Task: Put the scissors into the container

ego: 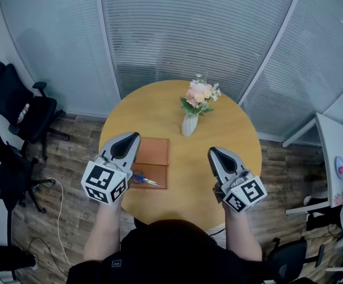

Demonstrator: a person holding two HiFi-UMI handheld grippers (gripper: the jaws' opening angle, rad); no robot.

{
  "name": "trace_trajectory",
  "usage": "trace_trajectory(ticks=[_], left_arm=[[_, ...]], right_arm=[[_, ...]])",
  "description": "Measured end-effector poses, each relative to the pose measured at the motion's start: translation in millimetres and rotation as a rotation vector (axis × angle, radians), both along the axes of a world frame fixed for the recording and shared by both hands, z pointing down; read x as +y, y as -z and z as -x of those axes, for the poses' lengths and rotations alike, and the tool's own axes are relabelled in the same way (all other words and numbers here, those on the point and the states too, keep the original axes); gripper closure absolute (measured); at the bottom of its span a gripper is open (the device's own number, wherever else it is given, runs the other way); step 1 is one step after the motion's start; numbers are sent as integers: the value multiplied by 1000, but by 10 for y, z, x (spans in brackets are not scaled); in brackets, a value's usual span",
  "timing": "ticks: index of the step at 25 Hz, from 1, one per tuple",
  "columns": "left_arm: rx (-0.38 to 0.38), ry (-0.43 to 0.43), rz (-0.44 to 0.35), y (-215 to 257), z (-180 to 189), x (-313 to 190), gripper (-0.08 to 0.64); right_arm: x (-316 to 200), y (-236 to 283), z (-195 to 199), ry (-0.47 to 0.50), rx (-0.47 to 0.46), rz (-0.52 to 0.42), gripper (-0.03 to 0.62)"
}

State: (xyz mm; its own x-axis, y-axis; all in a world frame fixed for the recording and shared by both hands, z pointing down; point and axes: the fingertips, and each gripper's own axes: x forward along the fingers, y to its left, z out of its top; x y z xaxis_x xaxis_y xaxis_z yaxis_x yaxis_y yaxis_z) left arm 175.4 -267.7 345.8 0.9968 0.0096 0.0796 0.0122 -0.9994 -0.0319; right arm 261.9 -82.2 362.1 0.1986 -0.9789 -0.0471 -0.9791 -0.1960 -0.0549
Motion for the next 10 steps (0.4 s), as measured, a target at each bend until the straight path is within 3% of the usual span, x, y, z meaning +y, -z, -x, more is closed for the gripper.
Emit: trace_trajectory(ticks=[10], left_arm=[[11, -8, 6, 28, -25, 17, 546]], right_arm=[[79, -31, -52, -16, -19, -7, 558]])
